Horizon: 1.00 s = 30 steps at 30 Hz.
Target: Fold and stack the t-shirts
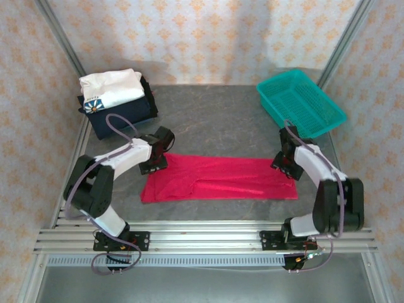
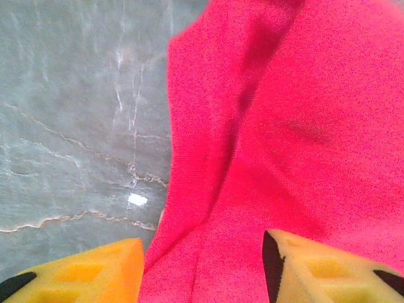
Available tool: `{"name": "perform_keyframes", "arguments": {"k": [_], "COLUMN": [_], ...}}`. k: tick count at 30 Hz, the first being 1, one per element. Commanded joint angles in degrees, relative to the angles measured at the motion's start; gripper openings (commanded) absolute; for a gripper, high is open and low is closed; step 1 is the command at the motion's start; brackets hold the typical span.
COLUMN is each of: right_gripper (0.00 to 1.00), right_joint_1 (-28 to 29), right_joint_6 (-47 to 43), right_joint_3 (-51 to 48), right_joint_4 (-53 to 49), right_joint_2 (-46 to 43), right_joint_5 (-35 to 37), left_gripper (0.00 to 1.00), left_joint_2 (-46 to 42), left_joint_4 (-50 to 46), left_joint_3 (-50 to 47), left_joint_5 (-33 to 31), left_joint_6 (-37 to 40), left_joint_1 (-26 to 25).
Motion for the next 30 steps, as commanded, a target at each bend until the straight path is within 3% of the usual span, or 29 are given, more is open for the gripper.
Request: {"name": "perform_keyframes", "arguments": {"k": [1,4,7,9,11,13,17,22,25,30], "right_gripper": [0.71,0.71,0.64,0.47,0.25,0.14,0.09,0.06,0.05,0.05], "right_joint_1": [0.0,0.0,0.2,0.7,1.5,2.3,4.1,5.4,5.8,9.4], "right_joint_6": [-1.3,-2.5,-3.1,-2.5,-1.4,-0.4,1.6,5.0,6.5,9.6], "right_joint_3": [2.1,3.6,3.8,2.0,-0.3,-1.9,-2.7,-5.8,-7.2,-7.6], "right_joint_4": [-4.2,-7.8,-10.2,-8.7,-5.4,-2.1,2.6,6.0,5.6,3.1], "right_joint_2": [-7.3,-9.1,-7.3,-5.7,-3.4,-0.3,7.5,11.3,10.3,9.4], "right_joint_5": [-7.6,-11.0,-11.7,-12.1,-11.2,-8.8,-6.8,-6.8,-6.7,-8.8], "left_gripper": [0.63,0.67,0.68,0.61,0.42,0.30,0.19,0.12,0.11,0.09], "left_joint_2": [-6.9,-7.1,-5.1,-2.8,0.6,4.6,13.3,26.5,34.1,47.4], "left_joint_4": [-4.7,-8.5,-9.4,-8.2,-6.4,-5.0,-2.1,-2.9,-4.3,-11.5], "left_joint_3": [7.1,11.4,12.2,11.5,10.8,10.6,11.0,19.3,28.6,52.2], "left_joint_5": [1.0,1.7,1.9,3.7,4.1,4.9,3.2,1.2,1.6,1.4], "left_joint_6": [0.7,0.9,1.5,1.1,1.0,0.2,-0.2,2.2,4.6,9.3], "left_joint_1": [-0.6,-1.0,-1.5,-1.8,-2.7,-2.7,-2.4,-0.9,0.3,0.7]}}
